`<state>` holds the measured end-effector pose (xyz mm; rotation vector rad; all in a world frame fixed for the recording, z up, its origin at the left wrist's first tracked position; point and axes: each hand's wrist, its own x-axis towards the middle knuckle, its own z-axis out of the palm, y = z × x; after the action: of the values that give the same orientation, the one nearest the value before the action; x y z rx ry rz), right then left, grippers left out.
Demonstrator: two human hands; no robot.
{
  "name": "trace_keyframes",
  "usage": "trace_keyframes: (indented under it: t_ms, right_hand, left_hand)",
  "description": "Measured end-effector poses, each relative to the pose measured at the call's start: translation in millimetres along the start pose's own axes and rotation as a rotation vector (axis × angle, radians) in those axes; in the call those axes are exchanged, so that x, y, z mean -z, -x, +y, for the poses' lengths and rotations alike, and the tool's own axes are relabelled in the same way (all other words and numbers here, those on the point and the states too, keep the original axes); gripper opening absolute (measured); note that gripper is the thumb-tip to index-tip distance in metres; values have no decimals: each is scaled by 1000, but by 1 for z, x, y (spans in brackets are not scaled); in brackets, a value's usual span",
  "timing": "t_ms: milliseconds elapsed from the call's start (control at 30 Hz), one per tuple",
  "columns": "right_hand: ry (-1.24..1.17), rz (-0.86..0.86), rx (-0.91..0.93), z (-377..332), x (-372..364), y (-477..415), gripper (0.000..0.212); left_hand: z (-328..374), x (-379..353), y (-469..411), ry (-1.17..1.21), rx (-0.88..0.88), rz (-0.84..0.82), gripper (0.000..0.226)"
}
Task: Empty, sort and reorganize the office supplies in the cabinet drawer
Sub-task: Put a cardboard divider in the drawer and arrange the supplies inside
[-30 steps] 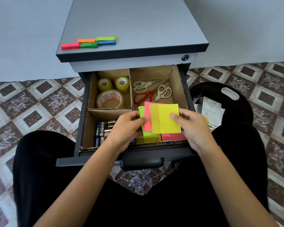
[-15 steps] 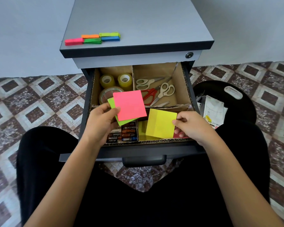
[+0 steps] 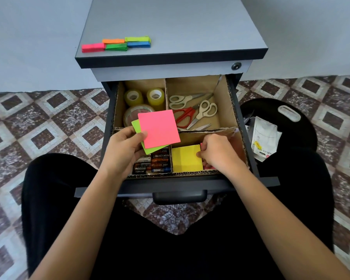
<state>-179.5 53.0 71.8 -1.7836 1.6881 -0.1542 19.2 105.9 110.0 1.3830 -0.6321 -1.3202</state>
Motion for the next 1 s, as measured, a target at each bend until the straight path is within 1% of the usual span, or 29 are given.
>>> trace_keyframes:
  t_ms: [33,100,167,267,333,400,433,467,500,600,633,667,733,800,833,1000]
  right_hand:
    - [-1,1,3,0,0,0,17]
    - [-8,6,2,2,0,-1,29]
    - [3,6,-4,2,0,-1,35]
    - [6,-6,-25,0,1,1,31]
    - [43,-26,-28,-1,4,3,18]
    - [64,-30,-36,1,9,6,18]
    - [28,-30,-47,1,13,8,20]
    - [-54,-28,-64,1,18,11,22]
    - [-189,-28,-93,0,24,14,25]
    - [-732,-45,-178,-6,47,27,32]
    - [-856,-74,-181,-6,52,29,35]
    - [-917,-112,-167,-7,55,32,34]
    - [-899,-137,-117,-4,54,35,23]
    - [-866,-53,-105,2,50,36,10]
    - [-868,-3,-112,5,49,36,8]
    - [-922,238,-170,23,59,34,19]
  left_hand:
    - [-1,-1,0,2,3,-5,16]
    - [-3,-2,0,7,13,-8,17]
    - [-4,-4,1,4,23,-7,17]
    - [-6,-6,1,-8,26,-11,17]
    - [-6,-7,1,-10,28,-22,17]
    - [-6,-10,2,-12,36,-39,17]
    - [-5,-12,3,-16,37,-51,17]
    - [-5,-14,4,-22,38,-67,17]
    - [-4,-17,5,-26,41,-85,17]
    - [-4,-27,7,-26,70,-147,16]
    - [-4,-32,8,-27,82,-166,15]
    - [-4,-36,8,-29,94,-184,14]
    - [-5,-46,9,-35,122,-213,12]
    - [-7,-54,10,-41,156,-247,11]
    - [-7,-58,10,-47,174,-265,11]
    - [-18,-71,9,-106,266,-335,22]
